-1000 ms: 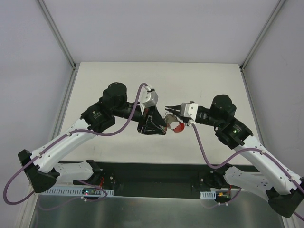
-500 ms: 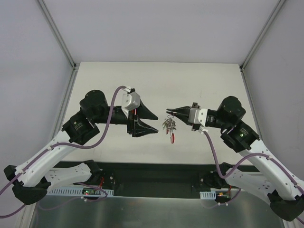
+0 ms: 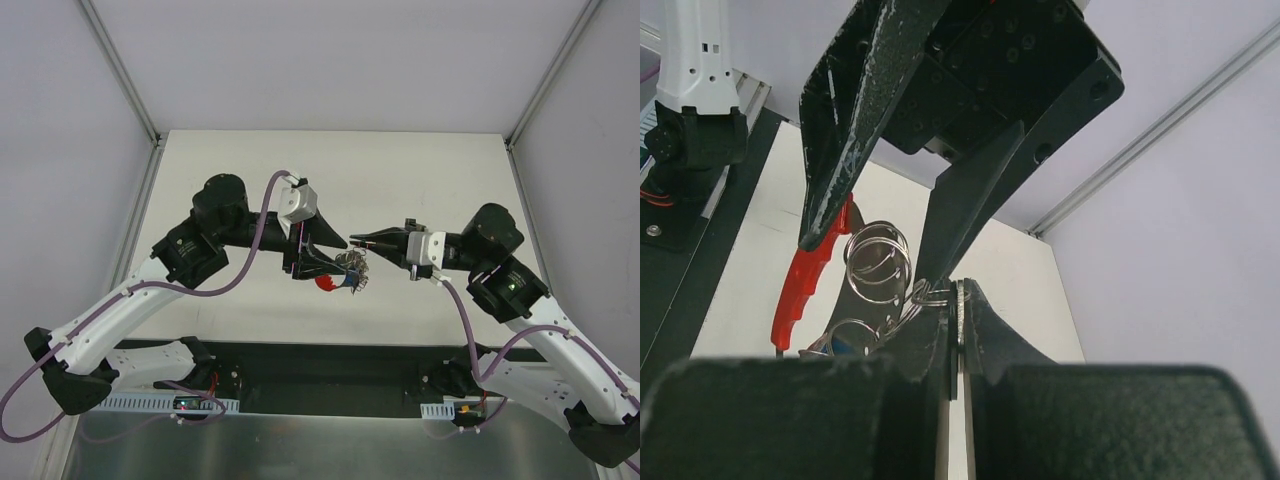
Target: Remove the keys from the keyring
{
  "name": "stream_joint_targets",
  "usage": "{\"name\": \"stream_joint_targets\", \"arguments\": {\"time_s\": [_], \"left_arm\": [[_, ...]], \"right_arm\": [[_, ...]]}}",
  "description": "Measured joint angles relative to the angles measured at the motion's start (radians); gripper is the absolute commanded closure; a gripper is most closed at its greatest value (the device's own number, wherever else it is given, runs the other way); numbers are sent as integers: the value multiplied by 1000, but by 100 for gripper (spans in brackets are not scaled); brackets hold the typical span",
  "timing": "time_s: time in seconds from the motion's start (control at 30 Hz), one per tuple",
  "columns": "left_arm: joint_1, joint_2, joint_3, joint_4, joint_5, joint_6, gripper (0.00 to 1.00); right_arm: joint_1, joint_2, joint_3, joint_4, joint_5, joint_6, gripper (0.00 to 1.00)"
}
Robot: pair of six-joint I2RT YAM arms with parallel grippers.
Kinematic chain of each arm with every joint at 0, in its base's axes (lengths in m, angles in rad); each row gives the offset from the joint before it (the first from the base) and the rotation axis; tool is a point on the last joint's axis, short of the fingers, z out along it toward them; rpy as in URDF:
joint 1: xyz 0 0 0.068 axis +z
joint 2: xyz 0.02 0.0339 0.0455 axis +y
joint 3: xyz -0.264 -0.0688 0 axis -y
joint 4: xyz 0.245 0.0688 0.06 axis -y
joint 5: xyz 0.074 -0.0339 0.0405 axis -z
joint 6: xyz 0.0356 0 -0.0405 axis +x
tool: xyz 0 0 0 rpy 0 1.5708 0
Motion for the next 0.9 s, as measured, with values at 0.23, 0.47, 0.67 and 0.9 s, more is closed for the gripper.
{"name": "stream_joint_targets", "arguments": {"time_s": [0.23, 0.47, 0.67, 0.9], "left_arm": [[0, 7, 0, 4, 7, -5, 65], [0, -13, -22, 32, 51, -53, 62], [-26, -34, -102, 160, 138, -181, 60], [-33, -45, -156, 261, 150, -265, 63]], "right_arm": [[0, 1, 0, 29, 15, 13, 99], [0, 3, -1, 53, 95, 10, 99], [0, 4, -2, 76, 124, 14, 99], [0, 8, -4, 105, 97, 31, 99]]}}
